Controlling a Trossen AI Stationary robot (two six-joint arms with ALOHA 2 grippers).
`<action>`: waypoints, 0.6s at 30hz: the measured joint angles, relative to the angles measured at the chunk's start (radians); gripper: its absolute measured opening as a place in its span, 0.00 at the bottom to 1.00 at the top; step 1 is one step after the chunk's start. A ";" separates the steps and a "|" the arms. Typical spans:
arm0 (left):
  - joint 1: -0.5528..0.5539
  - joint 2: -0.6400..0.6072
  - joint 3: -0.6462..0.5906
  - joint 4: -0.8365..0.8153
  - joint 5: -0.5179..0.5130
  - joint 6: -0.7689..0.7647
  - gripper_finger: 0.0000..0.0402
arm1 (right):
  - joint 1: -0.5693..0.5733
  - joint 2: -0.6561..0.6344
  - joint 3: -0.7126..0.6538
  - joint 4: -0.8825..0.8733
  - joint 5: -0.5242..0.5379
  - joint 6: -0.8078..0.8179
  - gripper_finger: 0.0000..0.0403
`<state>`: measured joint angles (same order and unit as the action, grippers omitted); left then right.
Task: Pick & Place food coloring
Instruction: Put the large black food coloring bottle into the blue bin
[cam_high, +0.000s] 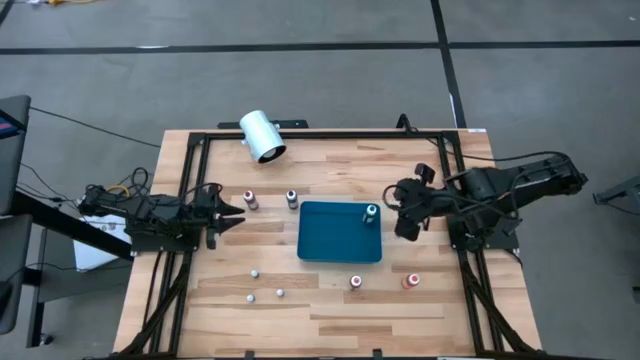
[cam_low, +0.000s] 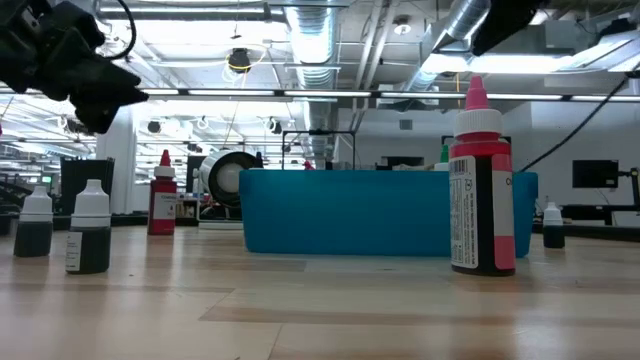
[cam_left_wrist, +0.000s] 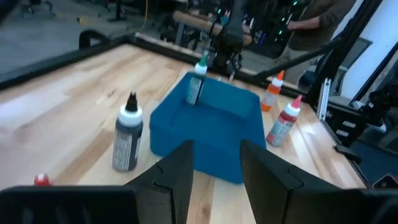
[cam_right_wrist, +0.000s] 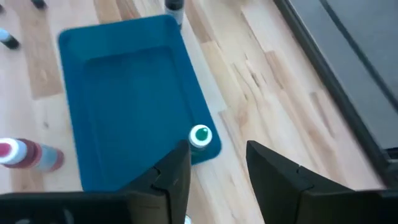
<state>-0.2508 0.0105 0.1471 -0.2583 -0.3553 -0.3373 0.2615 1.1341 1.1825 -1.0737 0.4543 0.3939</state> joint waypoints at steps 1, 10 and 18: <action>0.000 0.000 0.000 0.013 -0.001 0.011 0.30 | 0.000 -0.026 -0.030 0.029 -0.006 0.002 0.34; 0.000 0.008 0.000 0.102 -0.027 0.041 0.30 | 0.000 -0.227 -0.244 0.225 -0.093 0.010 0.26; 0.000 0.091 0.000 0.235 -0.050 0.080 0.30 | 0.000 -0.409 -0.421 0.414 -0.094 0.018 0.24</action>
<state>-0.2508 0.1013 0.1471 -0.0230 -0.4052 -0.2572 0.2615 0.7249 0.7612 -0.6593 0.3603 0.4118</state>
